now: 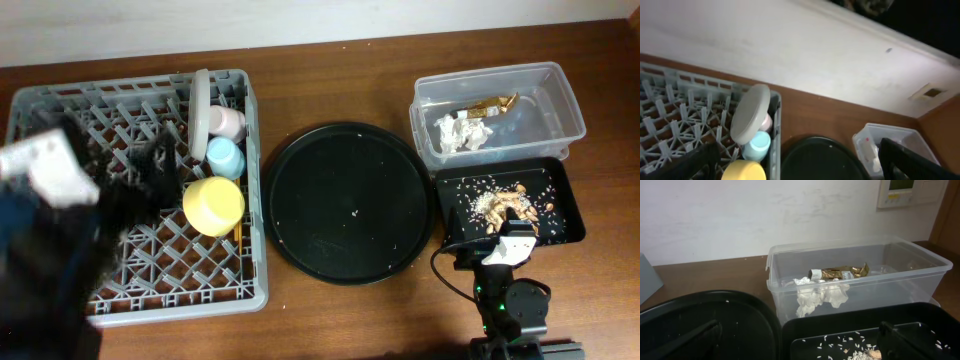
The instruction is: Sort waste into correct bins and load items into the dishwasher rack
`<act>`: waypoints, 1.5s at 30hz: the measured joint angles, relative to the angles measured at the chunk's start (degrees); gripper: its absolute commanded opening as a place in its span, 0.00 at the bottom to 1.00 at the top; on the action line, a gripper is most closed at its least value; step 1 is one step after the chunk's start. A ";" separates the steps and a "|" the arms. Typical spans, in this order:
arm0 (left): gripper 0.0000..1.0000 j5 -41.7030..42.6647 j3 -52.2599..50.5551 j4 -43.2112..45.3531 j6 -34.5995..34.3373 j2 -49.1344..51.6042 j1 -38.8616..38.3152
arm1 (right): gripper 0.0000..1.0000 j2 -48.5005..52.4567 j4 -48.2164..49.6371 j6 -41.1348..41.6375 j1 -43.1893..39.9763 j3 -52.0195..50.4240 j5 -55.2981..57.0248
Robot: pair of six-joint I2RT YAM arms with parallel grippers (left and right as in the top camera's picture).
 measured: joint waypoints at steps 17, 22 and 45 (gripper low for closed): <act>0.99 -5.14 -66.66 37.05 0.00 -45.29 -2.16 | 0.99 -0.15 0.00 -0.02 0.00 0.00 0.22; 0.99 -10.08 -74.34 53.35 0.00 -51.17 -3.13 | 0.99 -0.17 0.00 0.02 0.00 0.00 0.22; 0.99 -13.05 -81.18 43.45 17.73 -51.36 -3.10 | 0.99 -0.17 0.00 -0.02 0.00 0.00 0.22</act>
